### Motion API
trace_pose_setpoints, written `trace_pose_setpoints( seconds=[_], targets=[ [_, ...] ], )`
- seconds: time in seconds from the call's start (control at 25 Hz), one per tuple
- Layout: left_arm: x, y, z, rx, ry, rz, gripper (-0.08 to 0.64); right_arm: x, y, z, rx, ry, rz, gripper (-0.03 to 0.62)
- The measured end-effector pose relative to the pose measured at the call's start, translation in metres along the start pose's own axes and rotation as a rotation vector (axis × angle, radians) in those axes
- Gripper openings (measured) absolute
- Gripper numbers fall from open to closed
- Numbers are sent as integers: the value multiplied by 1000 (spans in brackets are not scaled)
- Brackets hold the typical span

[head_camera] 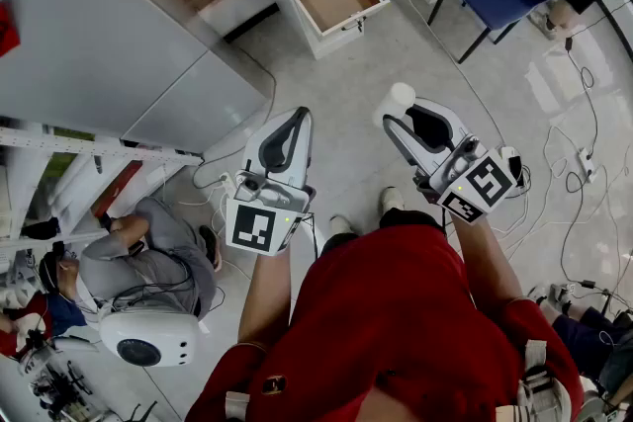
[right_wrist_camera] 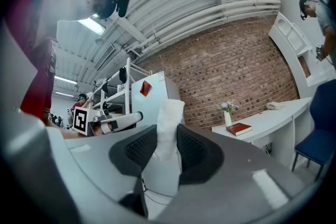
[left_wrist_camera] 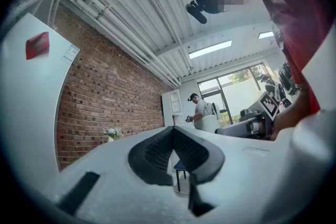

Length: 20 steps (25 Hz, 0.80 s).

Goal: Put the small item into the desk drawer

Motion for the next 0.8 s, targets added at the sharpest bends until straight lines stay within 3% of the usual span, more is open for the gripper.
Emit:
trace_pose_setpoints(
  seconds=[0.36, 0.8],
  targets=[
    [21, 3, -16, 10, -14, 6, 6, -19, -4, -24, 2, 0, -8, 132],
    [83, 21, -37, 30, -58, 27, 6, -53, -10, -98, 4, 10, 0, 132]
  ],
)
Point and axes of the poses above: the fingertips, and each gripper's own axes: x forward along the fingers, z to its left, y out of its underside, the point moved 7 cm from there along -x, backward along the fingers, and after that the axes turned 3 degrees about -z, right-handed, at the moved point
